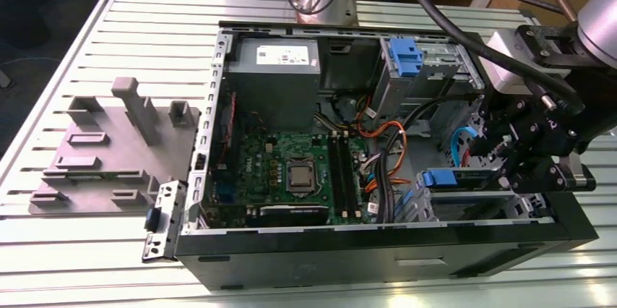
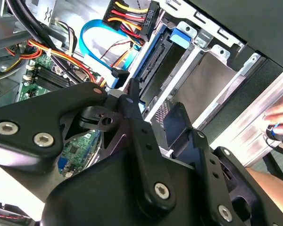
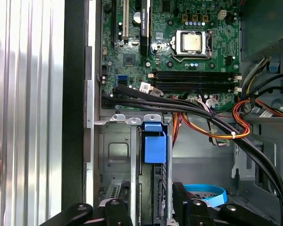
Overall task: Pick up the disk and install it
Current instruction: 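Insert the first disk wire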
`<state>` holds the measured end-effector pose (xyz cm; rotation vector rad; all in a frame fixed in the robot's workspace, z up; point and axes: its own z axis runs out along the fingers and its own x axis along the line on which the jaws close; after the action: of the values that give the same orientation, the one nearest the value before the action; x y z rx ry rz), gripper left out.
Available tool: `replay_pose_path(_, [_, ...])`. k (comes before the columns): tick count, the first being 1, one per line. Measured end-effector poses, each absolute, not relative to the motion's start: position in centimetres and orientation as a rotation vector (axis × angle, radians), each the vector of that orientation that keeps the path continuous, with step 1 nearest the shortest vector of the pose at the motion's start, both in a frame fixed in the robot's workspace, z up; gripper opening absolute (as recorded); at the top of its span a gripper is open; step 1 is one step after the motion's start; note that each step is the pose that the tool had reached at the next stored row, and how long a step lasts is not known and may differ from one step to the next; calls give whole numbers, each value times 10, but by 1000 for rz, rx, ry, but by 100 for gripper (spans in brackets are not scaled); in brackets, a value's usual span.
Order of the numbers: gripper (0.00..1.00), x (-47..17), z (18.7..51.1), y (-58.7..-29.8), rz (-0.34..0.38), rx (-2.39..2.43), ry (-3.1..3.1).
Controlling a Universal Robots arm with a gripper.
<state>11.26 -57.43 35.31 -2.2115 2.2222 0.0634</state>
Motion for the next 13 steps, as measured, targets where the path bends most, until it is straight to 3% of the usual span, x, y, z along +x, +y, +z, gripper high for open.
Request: replay_pose_path(13, [48, 113, 359, -574, 63, -2212, 2222])
